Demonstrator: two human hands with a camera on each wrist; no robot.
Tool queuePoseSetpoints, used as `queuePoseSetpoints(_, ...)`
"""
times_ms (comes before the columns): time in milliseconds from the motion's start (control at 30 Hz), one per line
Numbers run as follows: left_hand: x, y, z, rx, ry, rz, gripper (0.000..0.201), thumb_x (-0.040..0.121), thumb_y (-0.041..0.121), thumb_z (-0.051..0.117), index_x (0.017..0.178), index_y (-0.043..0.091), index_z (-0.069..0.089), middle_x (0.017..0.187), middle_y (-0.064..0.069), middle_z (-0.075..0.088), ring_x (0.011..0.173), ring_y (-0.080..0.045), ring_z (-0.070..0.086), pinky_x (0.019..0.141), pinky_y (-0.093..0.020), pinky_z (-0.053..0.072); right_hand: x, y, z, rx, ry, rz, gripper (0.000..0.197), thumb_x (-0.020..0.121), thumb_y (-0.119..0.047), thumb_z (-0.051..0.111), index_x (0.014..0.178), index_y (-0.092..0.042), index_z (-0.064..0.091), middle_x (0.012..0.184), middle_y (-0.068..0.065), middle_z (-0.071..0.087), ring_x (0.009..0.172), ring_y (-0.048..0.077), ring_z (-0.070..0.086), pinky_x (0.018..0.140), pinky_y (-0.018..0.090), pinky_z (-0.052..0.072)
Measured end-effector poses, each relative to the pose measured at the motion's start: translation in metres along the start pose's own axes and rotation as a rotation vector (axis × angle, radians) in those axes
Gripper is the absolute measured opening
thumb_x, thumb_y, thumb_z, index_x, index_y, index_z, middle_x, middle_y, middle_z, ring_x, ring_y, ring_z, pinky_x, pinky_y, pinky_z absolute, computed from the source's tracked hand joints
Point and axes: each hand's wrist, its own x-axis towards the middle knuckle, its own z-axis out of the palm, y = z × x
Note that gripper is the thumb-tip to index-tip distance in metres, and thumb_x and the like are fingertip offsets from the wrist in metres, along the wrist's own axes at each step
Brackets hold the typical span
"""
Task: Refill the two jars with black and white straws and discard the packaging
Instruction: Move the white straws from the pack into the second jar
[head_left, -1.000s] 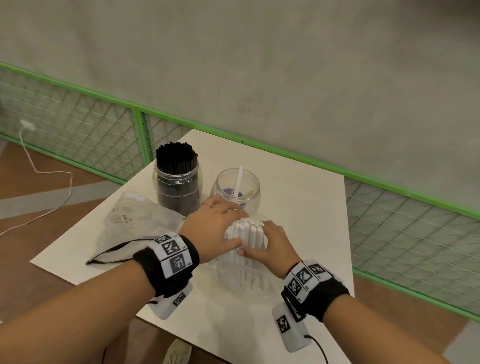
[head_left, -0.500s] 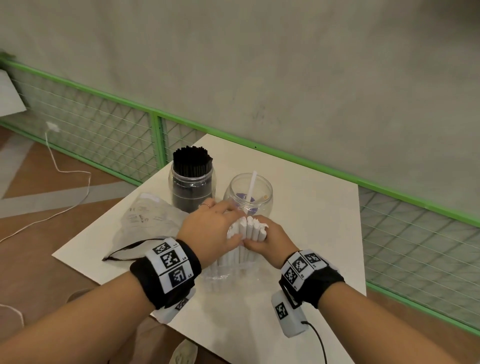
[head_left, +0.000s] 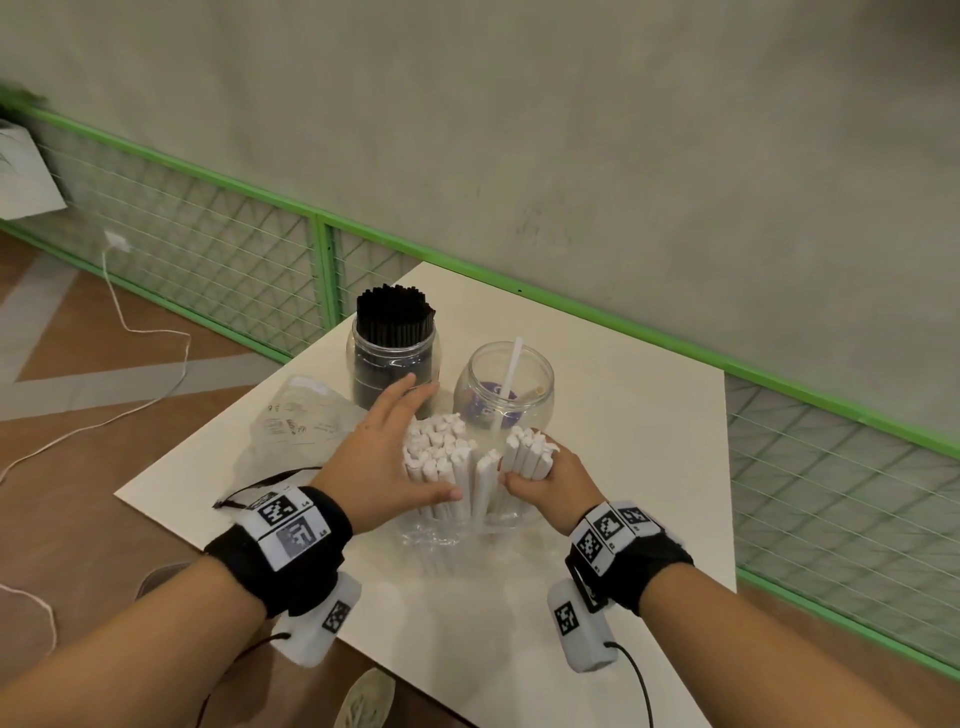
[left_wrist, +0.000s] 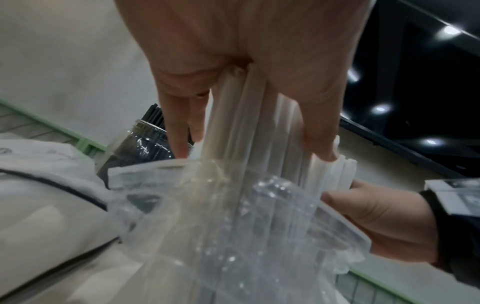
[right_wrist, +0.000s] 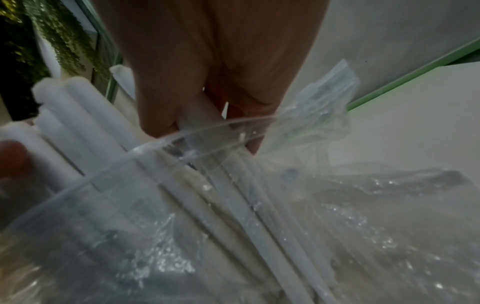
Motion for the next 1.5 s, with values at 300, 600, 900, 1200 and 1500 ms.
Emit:
queuePoseSetpoints(300,0.003,-0.001,-0.006,-0.015,0.040,-0.010,0.056,0.070,0.029,0.079,0.122,0.030,0.057,0.116,0.007,0.059,0.106,-0.010,0.054,0.092,-0.024,0.041,0.000,-0.006,0.012,0.028,-0.043,-0.023,0.038,0.079,-0.015,0.075,0.115,-0.019,0.062,0.109,-0.003,0.069,0.101,0.008,0.064,0.086,0.021,0.049)
queuePoseSetpoints(600,-0.006,-0.009,-0.037,0.045,0.119,-0.006,0.047,0.072,0.026,0.078,0.115,0.031,0.061,0.109,0.011,0.061,0.098,-0.006,0.053,0.085,-0.021,0.037,0.009,-0.020,0.035,0.082,-0.038,-0.053,0.034,0.081,-0.015,0.074,0.111,-0.024,0.062,0.107,-0.005,0.069,0.098,0.006,0.064,0.083,0.016,0.049)
queuePoseSetpoints(900,-0.008,-0.019,-0.026,0.070,0.135,0.008,0.040,0.079,0.026,0.072,0.117,0.029,0.060,0.115,0.008,0.060,0.100,-0.011,0.057,0.085,-0.026,0.044,0.019,-0.016,0.035,0.119,0.070,-0.061,0.036,0.081,-0.009,0.073,0.111,-0.024,0.061,0.101,-0.013,0.065,0.093,-0.012,0.056,0.077,0.001,0.042)
queuePoseSetpoints(1200,-0.007,-0.012,-0.024,0.178,0.212,0.094,0.052,0.082,0.042,0.046,0.133,0.032,0.046,0.138,0.007,0.044,0.125,-0.017,0.040,0.105,-0.037,0.034,0.024,-0.019,0.025,0.115,0.127,-0.060,0.035,0.082,-0.016,0.073,0.116,-0.017,0.063,0.099,-0.006,0.068,0.092,0.000,0.063,0.079,0.013,0.048)
queuePoseSetpoints(1500,-0.002,0.017,0.011,0.556,0.117,0.120,0.076,0.067,0.086,0.036,0.123,0.037,0.050,0.134,0.008,0.052,0.129,-0.023,0.044,0.104,-0.065,0.026,0.026,-0.019,0.034,0.086,0.147,-0.028,0.035,0.079,-0.018,0.075,0.112,-0.015,0.065,0.100,-0.005,0.070,0.092,0.004,0.063,0.077,0.015,0.046)
